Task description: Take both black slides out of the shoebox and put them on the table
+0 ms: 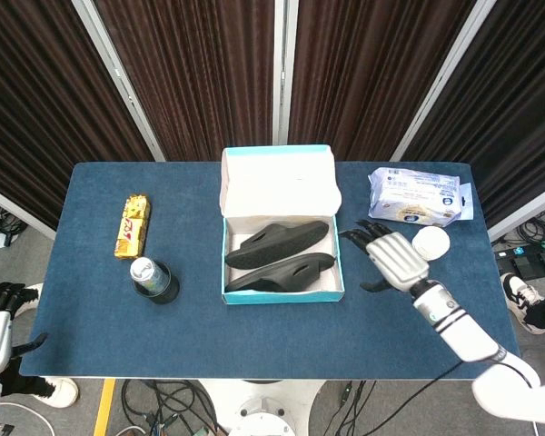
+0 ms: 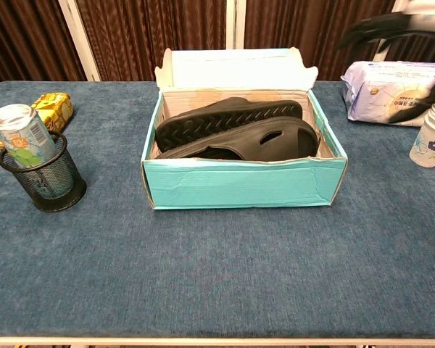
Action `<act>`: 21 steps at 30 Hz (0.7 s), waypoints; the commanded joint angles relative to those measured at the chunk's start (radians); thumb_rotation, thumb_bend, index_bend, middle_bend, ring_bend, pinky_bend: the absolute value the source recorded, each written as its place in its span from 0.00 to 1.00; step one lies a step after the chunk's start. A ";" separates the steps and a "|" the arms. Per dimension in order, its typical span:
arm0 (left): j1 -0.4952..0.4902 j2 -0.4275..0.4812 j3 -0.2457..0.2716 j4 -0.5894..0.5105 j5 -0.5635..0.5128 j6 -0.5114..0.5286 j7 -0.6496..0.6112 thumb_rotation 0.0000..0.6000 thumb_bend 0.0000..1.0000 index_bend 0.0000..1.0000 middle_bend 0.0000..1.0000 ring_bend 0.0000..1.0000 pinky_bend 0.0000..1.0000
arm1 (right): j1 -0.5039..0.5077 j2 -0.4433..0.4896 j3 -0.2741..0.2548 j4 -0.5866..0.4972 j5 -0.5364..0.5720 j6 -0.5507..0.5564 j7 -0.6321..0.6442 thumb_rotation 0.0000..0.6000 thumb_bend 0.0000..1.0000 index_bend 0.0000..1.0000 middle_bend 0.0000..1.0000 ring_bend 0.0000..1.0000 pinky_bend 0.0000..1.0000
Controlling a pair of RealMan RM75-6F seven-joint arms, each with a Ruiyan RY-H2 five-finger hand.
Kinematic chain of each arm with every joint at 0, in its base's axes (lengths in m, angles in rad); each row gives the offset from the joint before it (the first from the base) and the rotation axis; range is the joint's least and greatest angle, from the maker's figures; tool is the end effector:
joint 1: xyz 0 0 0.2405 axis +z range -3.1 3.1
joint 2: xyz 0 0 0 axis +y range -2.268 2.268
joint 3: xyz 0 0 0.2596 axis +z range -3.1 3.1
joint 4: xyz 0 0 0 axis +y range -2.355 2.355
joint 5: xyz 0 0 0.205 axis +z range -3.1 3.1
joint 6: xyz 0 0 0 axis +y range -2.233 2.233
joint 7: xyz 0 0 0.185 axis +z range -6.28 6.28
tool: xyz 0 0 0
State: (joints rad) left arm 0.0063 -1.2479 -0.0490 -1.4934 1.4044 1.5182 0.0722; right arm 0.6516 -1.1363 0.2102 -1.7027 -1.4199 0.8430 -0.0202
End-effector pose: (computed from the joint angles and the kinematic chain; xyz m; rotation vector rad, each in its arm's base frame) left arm -0.3563 0.1901 0.1458 -1.2504 -0.9276 -0.7553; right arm -0.1463 -0.3656 0.0752 1.9947 -0.9134 0.9860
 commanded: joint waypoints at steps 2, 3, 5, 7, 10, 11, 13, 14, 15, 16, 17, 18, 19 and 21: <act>0.004 -0.002 0.002 0.007 -0.005 -0.001 -0.005 1.00 0.00 0.28 0.19 0.11 0.09 | 0.144 -0.134 0.042 0.079 0.135 -0.138 -0.136 1.00 0.00 0.17 0.21 0.08 0.18; 0.005 -0.003 0.002 0.009 -0.005 -0.002 -0.008 1.00 0.00 0.28 0.19 0.11 0.09 | 0.167 -0.158 0.042 0.101 0.160 -0.155 -0.160 1.00 0.00 0.17 0.21 0.08 0.19; 0.007 -0.005 0.002 0.012 -0.006 -0.001 -0.013 1.00 0.00 0.28 0.19 0.11 0.09 | 0.198 -0.193 0.037 0.132 0.191 -0.171 -0.206 1.00 0.00 0.18 0.21 0.08 0.19; 0.009 -0.006 0.003 0.016 -0.005 0.000 -0.020 1.00 0.00 0.28 0.19 0.11 0.09 | 0.225 -0.227 0.027 0.154 0.221 -0.172 -0.266 1.00 0.00 0.20 0.21 0.08 0.19; 0.010 -0.008 0.004 0.021 -0.007 -0.003 -0.028 1.00 0.00 0.28 0.19 0.11 0.09 | 0.248 -0.266 0.011 0.164 0.256 -0.157 -0.334 1.00 0.00 0.25 0.21 0.08 0.20; 0.011 -0.009 0.004 0.023 -0.007 -0.004 -0.031 1.00 0.00 0.28 0.19 0.11 0.09 | 0.254 -0.279 0.005 0.166 0.271 -0.151 -0.354 1.00 0.00 0.26 0.21 0.08 0.20; 0.012 -0.010 0.004 0.027 -0.005 -0.003 -0.036 1.00 0.00 0.28 0.19 0.11 0.09 | 0.263 -0.294 -0.006 0.167 0.290 -0.142 -0.384 1.00 0.00 0.29 0.22 0.08 0.20; 0.012 -0.011 0.004 0.029 -0.005 -0.002 -0.039 1.00 0.00 0.28 0.19 0.11 0.09 | 0.265 -0.301 -0.011 0.167 0.298 -0.135 -0.397 1.00 0.00 0.31 0.22 0.08 0.20; 0.013 -0.012 0.004 0.032 -0.004 -0.002 -0.043 1.00 0.00 0.28 0.19 0.11 0.09 | 0.268 -0.309 -0.018 0.167 0.307 -0.128 -0.412 1.00 0.00 0.32 0.22 0.08 0.20; 0.013 -0.013 0.004 0.035 -0.004 -0.003 -0.045 1.00 0.00 0.28 0.19 0.11 0.09 | 0.270 -0.315 -0.023 0.167 0.314 -0.123 -0.422 1.00 0.00 0.32 0.22 0.08 0.20; 0.012 -0.014 0.005 0.037 -0.005 -0.005 -0.046 1.00 0.00 0.28 0.19 0.11 0.09 | 0.272 -0.321 -0.028 0.169 0.321 -0.118 -0.430 1.00 0.00 0.32 0.22 0.08 0.20; 0.012 -0.014 0.004 0.040 -0.005 -0.006 -0.047 1.00 0.00 0.28 0.19 0.11 0.09 | 0.275 -0.329 -0.032 0.172 0.330 -0.114 -0.439 1.00 0.00 0.32 0.22 0.08 0.20; 0.012 -0.014 0.004 0.041 -0.005 -0.006 -0.048 1.00 0.00 0.28 0.19 0.11 0.09 | 0.278 -0.335 -0.035 0.176 0.337 -0.112 -0.445 1.00 0.00 0.32 0.22 0.08 0.20; 0.011 -0.015 0.003 0.044 -0.004 -0.007 -0.051 1.00 0.00 0.28 0.19 0.11 0.09 | 0.285 -0.346 -0.040 0.184 0.354 -0.109 -0.455 1.00 0.00 0.32 0.22 0.08 0.20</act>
State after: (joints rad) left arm 0.0179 -1.2630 -0.0458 -1.4502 1.4002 1.5110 0.0214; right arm 0.9315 -1.4751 0.1748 -1.5242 -1.0744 0.7307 -0.4685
